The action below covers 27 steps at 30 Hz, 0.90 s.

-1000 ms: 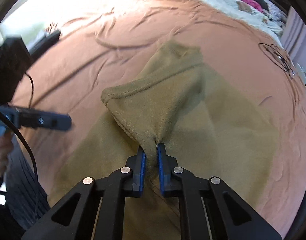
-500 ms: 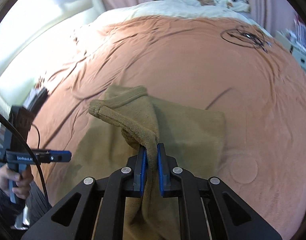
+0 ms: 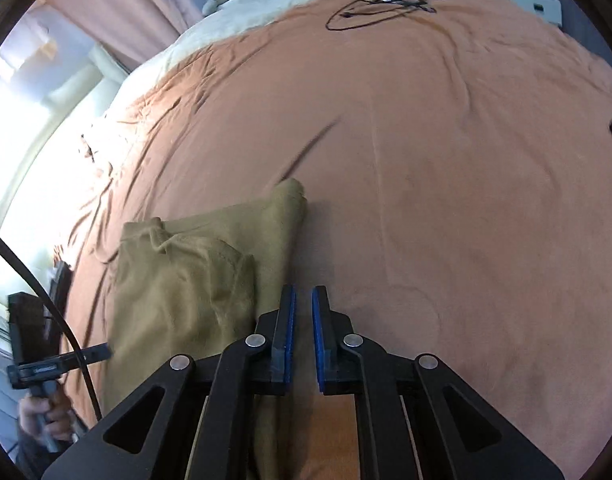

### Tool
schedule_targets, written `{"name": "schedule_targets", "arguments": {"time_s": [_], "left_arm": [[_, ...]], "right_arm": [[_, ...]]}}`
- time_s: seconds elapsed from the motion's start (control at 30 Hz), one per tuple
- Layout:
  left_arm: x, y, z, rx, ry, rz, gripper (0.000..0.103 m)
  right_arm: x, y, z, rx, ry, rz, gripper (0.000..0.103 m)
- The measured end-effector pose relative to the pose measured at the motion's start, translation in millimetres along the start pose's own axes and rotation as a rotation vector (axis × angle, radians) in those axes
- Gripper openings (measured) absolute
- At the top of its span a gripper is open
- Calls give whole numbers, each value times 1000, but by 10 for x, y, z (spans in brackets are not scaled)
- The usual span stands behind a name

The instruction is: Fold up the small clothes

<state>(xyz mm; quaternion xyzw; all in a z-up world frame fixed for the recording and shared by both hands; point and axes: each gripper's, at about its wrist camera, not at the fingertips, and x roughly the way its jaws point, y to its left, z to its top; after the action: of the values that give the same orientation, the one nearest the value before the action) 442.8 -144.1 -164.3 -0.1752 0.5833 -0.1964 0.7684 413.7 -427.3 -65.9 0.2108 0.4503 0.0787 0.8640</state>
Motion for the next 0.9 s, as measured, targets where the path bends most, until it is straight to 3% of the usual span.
{"name": "schedule_targets", "arguments": {"time_s": [0.03,0.1,0.13,0.17,0.57,0.73,0.9], "left_arm": [[14,-1,27,-1,-1,1,38],[36,0,82,-7,-5,-3,39],[47,6,119,-11,-7,-6,39],[59,14,156,-15,-12,-9,39],[221,21,529,-37,-21,-29,39],[328,50,738,-43,-26,-55,39],[453,22,946,-44,-29,-89,39]], "right_arm": [[-14,-19,-18,5,4,25,13],[-16,-60,-30,15,17,68,38],[-41,-98,-43,18,15,88,59],[-58,-118,-49,22,9,116,64],[393,-456,128,99,190,338,64],[575,-554,320,97,192,335,64],[762,-585,501,88,203,299,42]]}}
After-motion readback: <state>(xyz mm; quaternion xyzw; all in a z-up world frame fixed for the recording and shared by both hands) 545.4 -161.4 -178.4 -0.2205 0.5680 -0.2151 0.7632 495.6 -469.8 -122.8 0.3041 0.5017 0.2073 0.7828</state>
